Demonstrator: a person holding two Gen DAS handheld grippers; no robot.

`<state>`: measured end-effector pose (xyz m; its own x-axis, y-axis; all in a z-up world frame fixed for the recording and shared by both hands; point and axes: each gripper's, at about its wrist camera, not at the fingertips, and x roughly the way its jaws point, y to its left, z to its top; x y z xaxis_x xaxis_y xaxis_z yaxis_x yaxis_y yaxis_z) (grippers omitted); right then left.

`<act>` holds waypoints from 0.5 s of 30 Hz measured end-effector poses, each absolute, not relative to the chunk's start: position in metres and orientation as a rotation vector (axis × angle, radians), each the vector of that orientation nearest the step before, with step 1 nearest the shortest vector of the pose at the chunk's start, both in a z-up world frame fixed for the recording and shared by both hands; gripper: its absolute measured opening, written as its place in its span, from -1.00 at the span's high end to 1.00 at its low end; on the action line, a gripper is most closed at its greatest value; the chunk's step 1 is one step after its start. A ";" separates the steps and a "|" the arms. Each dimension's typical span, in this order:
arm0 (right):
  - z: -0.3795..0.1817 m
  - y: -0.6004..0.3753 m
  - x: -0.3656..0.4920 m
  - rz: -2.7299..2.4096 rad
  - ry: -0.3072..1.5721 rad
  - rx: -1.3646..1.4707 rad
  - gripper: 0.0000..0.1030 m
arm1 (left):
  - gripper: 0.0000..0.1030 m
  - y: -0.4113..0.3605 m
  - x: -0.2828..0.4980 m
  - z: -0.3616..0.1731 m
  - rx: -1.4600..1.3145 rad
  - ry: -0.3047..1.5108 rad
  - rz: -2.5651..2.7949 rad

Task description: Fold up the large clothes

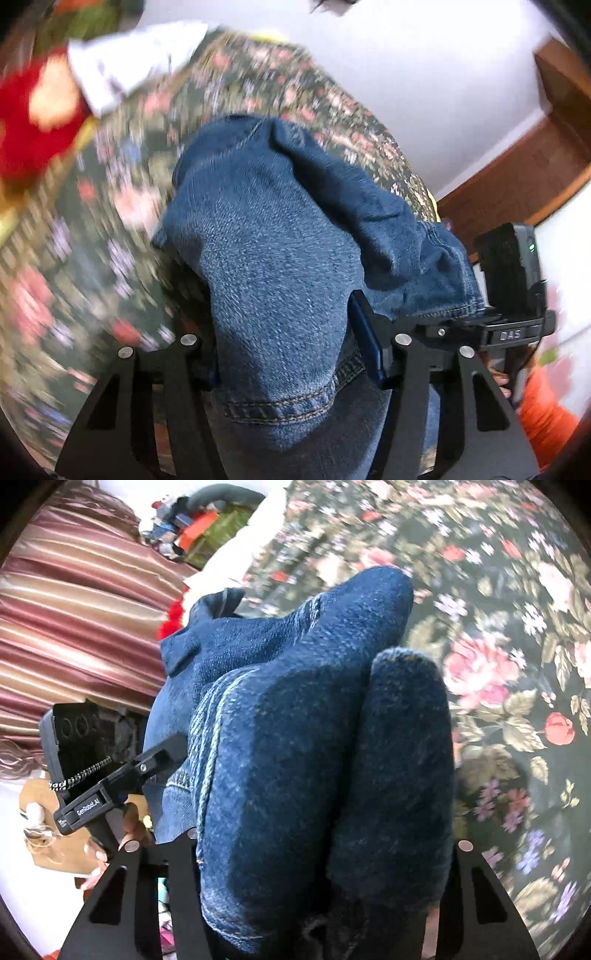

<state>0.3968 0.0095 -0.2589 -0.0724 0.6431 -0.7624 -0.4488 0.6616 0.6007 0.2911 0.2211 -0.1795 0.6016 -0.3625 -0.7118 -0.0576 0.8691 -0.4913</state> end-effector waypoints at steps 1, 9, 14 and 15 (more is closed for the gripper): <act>-0.256 0.015 0.394 0.915 1.364 0.180 -0.03 | -0.12 0.224 0.289 -0.173 -0.480 0.909 -0.181; -0.281 0.072 0.370 0.929 1.409 0.154 -0.03 | -0.12 0.278 0.265 -0.194 -0.476 0.955 -0.091; -0.315 0.096 0.352 0.878 1.417 -0.005 -0.08 | -0.19 0.295 0.252 -0.241 -0.476 1.001 -0.032; -0.318 0.098 0.351 0.865 1.410 -0.027 -0.16 | -0.27 0.292 0.246 -0.245 -0.452 0.983 -0.022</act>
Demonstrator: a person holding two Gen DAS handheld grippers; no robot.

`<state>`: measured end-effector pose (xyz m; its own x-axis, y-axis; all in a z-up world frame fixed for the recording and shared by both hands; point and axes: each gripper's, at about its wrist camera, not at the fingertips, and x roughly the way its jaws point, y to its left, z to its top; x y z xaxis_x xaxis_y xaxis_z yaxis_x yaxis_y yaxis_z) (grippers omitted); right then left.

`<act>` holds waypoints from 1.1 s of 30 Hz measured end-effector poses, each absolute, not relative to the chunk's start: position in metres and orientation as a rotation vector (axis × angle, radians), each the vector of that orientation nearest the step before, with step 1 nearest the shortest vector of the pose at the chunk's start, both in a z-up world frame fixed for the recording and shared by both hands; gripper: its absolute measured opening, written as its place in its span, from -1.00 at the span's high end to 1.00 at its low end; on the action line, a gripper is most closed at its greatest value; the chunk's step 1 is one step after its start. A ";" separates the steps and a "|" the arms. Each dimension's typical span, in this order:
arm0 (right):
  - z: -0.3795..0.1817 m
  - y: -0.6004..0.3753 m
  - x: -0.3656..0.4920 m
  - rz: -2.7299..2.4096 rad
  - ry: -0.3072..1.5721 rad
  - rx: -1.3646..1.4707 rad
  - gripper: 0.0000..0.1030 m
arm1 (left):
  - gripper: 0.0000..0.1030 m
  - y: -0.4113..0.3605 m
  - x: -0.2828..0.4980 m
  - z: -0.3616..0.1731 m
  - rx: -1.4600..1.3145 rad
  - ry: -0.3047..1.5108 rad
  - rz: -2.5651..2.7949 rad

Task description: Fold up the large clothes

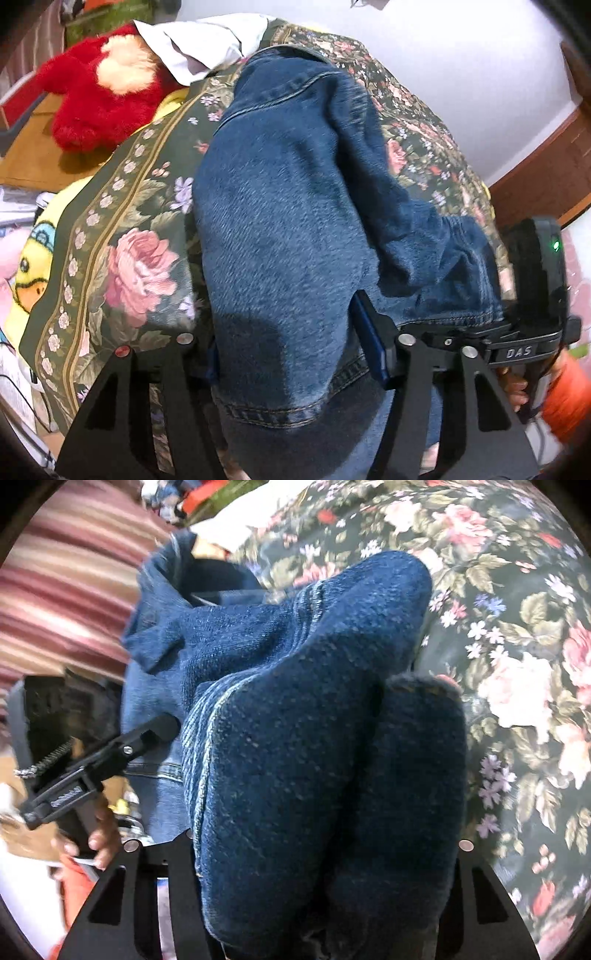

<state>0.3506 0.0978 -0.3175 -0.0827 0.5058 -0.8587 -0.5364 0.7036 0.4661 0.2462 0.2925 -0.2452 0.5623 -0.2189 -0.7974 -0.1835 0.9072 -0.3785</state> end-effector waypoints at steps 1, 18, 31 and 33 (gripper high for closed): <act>-0.318 0.098 0.351 0.859 1.409 -0.035 -0.19 | -0.36 0.290 0.243 -0.248 -0.438 0.968 -0.011; -0.248 0.047 0.311 0.770 1.217 -0.251 -0.42 | -0.47 0.267 0.173 -0.201 -0.326 0.840 0.098; -0.281 0.025 0.288 0.746 1.219 -0.358 -0.86 | -0.73 0.220 0.165 -0.244 -0.108 0.955 0.177; -0.285 0.011 0.295 0.757 1.247 -0.301 -0.86 | -0.76 0.227 0.156 -0.251 -0.139 0.972 0.163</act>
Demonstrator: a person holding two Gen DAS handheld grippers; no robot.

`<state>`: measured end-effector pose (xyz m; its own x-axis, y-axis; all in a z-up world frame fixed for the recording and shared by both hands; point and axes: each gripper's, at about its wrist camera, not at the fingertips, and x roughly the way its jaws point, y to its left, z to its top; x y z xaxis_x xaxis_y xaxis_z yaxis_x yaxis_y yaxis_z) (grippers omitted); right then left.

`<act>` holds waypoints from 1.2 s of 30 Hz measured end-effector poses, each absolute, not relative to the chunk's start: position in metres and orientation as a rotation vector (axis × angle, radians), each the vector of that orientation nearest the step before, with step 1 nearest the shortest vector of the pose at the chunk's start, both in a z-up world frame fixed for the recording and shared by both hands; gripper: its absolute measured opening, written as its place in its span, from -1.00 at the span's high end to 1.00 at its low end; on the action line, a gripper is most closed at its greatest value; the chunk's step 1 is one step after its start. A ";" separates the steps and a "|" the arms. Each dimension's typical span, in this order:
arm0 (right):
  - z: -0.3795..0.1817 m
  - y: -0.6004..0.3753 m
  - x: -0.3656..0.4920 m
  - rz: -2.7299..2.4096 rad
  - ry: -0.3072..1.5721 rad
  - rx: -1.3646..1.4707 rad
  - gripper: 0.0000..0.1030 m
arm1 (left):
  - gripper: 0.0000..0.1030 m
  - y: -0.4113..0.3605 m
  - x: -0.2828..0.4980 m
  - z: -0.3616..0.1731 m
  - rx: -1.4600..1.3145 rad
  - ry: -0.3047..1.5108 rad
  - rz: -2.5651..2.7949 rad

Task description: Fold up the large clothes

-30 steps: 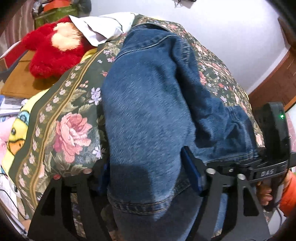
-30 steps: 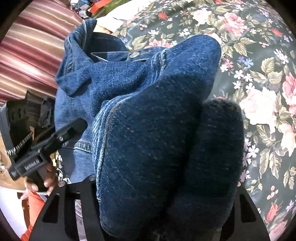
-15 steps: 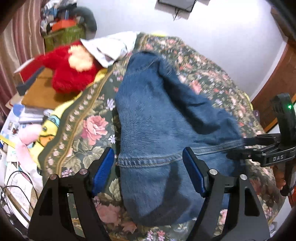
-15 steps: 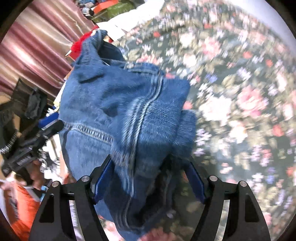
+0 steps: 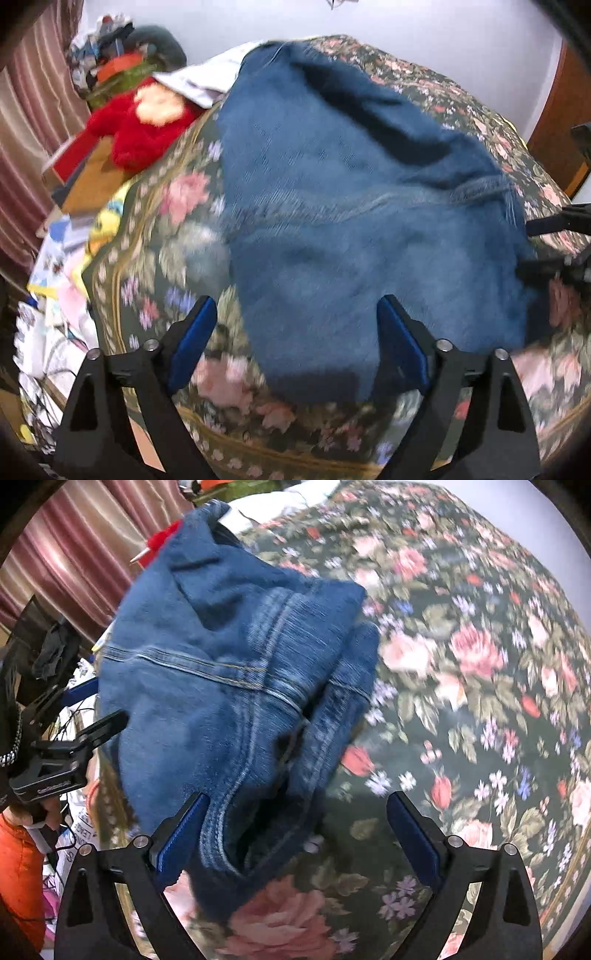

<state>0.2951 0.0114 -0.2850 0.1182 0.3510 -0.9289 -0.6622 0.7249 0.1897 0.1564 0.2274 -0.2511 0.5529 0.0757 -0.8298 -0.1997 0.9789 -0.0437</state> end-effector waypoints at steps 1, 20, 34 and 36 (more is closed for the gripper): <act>-0.285 0.007 0.297 0.763 1.262 -0.278 -0.86 | -0.76 0.232 0.152 -0.251 -0.166 0.975 0.151; -0.209 0.034 0.340 0.736 1.018 -0.171 -0.86 | -0.74 0.264 0.262 -0.185 -0.082 0.852 0.184; -0.296 0.049 0.398 0.650 1.110 -0.287 -0.87 | -0.83 0.284 0.333 -0.238 -0.149 0.987 0.218; -0.286 0.047 0.392 0.644 1.096 -0.292 -0.87 | -0.82 0.285 0.329 -0.235 -0.169 0.986 0.218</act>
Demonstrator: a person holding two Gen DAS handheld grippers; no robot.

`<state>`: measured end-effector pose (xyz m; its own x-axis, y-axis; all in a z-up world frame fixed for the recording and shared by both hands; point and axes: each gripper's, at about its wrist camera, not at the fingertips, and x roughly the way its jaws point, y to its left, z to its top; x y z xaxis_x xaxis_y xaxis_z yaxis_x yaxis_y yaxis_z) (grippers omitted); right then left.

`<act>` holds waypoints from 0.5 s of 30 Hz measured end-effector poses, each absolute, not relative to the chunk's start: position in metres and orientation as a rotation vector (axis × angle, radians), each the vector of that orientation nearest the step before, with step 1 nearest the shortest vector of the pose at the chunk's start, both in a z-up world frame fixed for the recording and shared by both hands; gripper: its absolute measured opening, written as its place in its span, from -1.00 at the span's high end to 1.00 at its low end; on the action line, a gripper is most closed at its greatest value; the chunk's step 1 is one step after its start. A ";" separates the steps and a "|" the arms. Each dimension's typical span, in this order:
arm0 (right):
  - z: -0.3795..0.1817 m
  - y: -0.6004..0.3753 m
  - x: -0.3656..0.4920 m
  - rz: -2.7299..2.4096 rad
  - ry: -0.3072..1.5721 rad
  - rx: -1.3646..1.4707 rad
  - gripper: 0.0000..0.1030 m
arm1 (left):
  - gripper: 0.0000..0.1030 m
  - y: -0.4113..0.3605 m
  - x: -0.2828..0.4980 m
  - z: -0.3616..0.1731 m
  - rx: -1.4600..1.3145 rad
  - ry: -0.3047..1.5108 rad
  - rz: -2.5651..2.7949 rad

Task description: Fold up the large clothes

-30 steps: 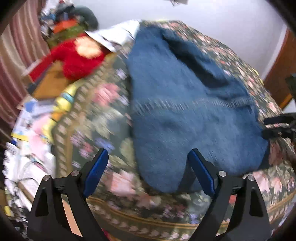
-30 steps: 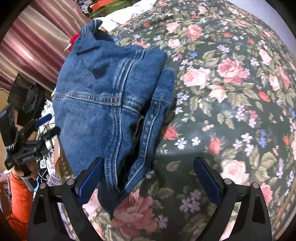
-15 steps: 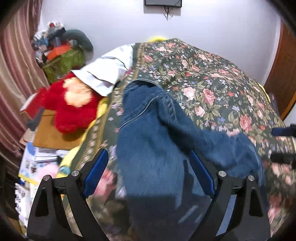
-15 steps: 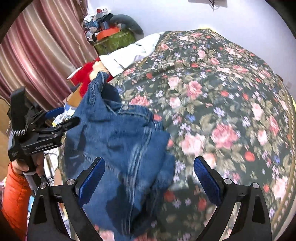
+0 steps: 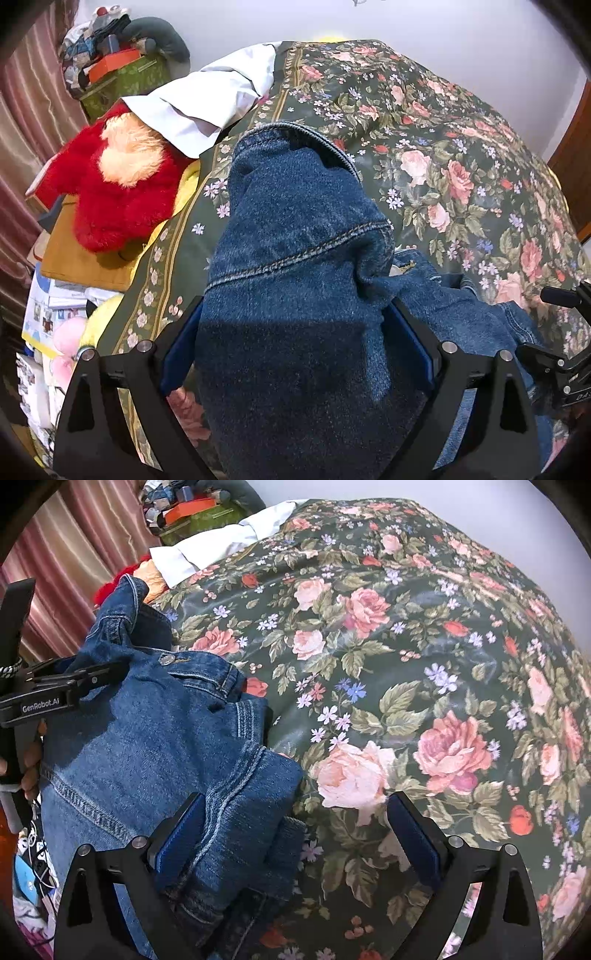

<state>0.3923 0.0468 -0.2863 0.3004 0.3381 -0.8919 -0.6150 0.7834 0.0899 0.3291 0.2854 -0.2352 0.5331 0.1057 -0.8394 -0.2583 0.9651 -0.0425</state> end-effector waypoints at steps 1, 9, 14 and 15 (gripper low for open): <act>-0.281 0.045 0.389 0.642 1.087 -0.291 -0.87 | -0.79 0.285 0.325 -0.231 -0.176 0.984 0.222; -0.206 0.022 0.347 0.683 0.966 -0.193 -0.87 | -0.71 0.270 0.272 -0.174 -0.157 0.883 0.208; -0.143 0.003 0.309 0.714 0.830 -0.127 -0.87 | -0.71 0.251 0.221 -0.119 -0.137 0.754 0.171; -0.130 -0.001 0.299 0.722 0.796 -0.115 -0.87 | -0.71 0.246 0.211 -0.108 -0.129 0.728 0.166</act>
<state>0.2994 -0.0010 -0.1296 0.4762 0.5479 -0.6878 -0.6312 0.7576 0.1664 0.2115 0.2460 -0.1081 0.7346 0.1057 -0.6703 -0.1954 0.9789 -0.0598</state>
